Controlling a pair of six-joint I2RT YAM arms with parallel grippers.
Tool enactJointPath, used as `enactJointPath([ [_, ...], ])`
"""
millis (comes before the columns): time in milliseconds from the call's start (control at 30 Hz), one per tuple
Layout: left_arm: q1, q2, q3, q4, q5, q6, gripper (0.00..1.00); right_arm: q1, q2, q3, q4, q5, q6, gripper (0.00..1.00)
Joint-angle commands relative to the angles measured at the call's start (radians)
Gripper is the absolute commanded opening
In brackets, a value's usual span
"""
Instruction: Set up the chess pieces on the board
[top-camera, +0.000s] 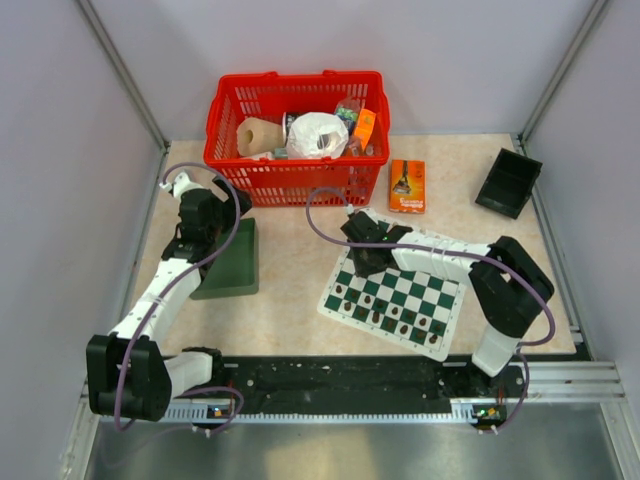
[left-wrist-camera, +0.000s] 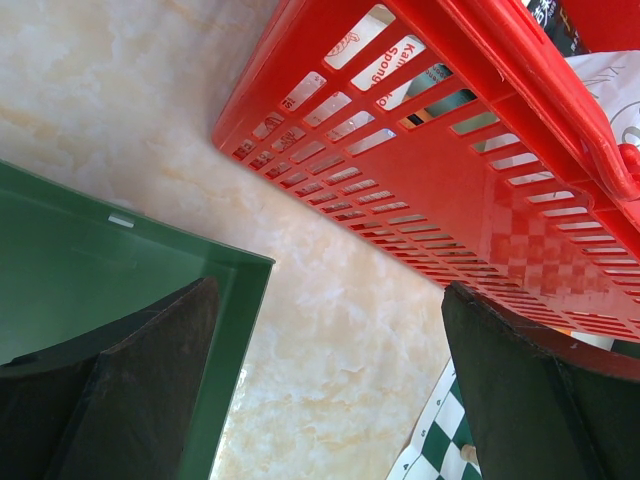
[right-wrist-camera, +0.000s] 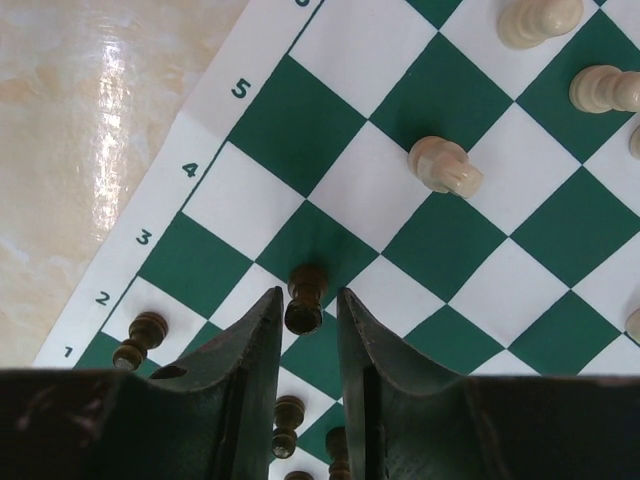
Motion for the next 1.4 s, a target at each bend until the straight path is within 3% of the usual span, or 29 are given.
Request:
enactJointPath([
  [0,0.005,-0.012,-0.002,0.040,0.005,0.004,0.99,-0.012,0.010,0.052,0.025,0.010,-0.015,0.28],
  [433,0.005,-0.015,-0.008,0.041,0.003,0.004,0.99,-0.010,-0.006,0.053,0.027,-0.001,-0.027,0.18],
  [733,0.007,-0.019,-0.010,0.038,0.002,0.004,0.99,0.002,-0.111,0.043,0.028,-0.027,-0.046,0.16],
  [1033,0.007,-0.021,-0.010,0.038,0.003,-0.001,0.99,0.091,-0.201,0.049,0.007,-0.033,-0.043,0.15],
  [1367,0.007,-0.039,-0.017,0.030,-0.017,-0.005,0.99,0.238,-0.119,0.096,-0.002,-0.078,-0.020,0.15],
])
